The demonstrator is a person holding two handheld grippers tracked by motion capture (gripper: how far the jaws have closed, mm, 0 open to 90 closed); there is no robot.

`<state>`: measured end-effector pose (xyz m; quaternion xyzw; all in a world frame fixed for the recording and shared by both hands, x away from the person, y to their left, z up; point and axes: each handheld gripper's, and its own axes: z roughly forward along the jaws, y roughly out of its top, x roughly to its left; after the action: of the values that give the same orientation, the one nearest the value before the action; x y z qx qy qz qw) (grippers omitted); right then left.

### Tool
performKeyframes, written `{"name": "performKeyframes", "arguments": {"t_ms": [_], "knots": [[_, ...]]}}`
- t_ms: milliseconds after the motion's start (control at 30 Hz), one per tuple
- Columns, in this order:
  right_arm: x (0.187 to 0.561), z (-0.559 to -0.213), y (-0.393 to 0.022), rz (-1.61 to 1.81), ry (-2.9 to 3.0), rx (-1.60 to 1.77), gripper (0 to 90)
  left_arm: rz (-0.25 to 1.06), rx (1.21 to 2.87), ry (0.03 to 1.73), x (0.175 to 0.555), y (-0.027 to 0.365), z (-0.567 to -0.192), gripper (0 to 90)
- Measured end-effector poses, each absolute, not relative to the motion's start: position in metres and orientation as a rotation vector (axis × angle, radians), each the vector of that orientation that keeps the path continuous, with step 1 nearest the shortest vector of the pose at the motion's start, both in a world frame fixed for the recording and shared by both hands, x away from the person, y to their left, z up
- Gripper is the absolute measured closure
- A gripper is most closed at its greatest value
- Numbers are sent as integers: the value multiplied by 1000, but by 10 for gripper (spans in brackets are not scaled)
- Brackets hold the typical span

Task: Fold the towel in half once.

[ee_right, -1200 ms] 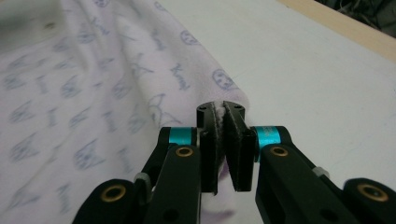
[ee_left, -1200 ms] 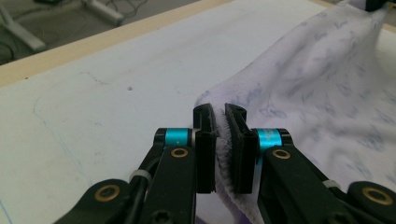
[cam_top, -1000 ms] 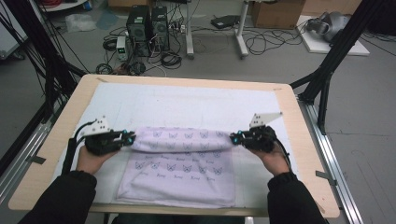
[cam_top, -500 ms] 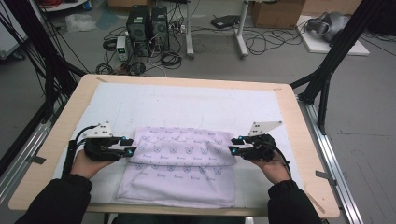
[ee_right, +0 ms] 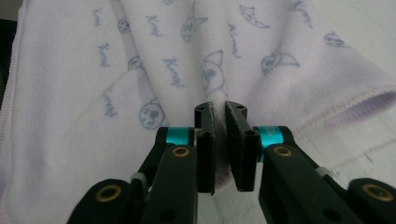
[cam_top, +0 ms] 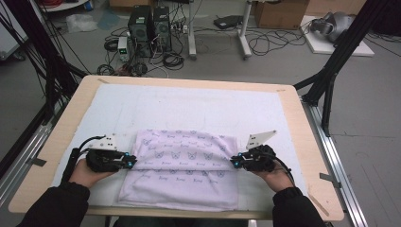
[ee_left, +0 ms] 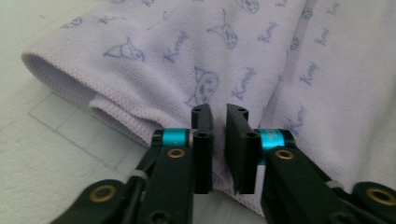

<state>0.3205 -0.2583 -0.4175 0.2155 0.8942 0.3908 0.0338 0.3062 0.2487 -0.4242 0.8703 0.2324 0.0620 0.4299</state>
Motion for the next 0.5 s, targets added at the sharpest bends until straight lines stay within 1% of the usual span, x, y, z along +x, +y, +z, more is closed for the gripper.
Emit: {"name": "performKeyframes", "arguments": {"t_ms": [33,67,100,200,267,333,367,400,433,467,500], "knots": [[320,-416,-260,1199,2741,667,772,161,2159,587,306,250,-422,678],[319,-414,-261,1200,2724,668,748,172,2146,590,307,251,-419,653],[319,-411,-262,1217,2702,677,720,175,2133,599,309,251,-416,651],[319,-406,-259,1261,2671,655,688,172,2135,594,313,246,-414,656],[319,-407,-253,1273,2681,615,667,162,2156,589,317,238,-419,655],[320,-412,-245,1214,2712,596,649,137,2199,597,322,231,-427,655],[322,-416,-243,1178,2733,600,648,121,2221,580,322,229,-429,694],[323,-419,-241,1158,2748,596,669,122,2239,558,322,227,-431,795],[324,-421,-240,1150,2763,584,753,127,2245,556,321,226,-431,854],[324,-422,-238,1136,2779,553,842,131,2239,564,321,225,-431,867],[324,-422,-238,1129,2782,532,856,147,2230,569,322,226,-429,872]]}}
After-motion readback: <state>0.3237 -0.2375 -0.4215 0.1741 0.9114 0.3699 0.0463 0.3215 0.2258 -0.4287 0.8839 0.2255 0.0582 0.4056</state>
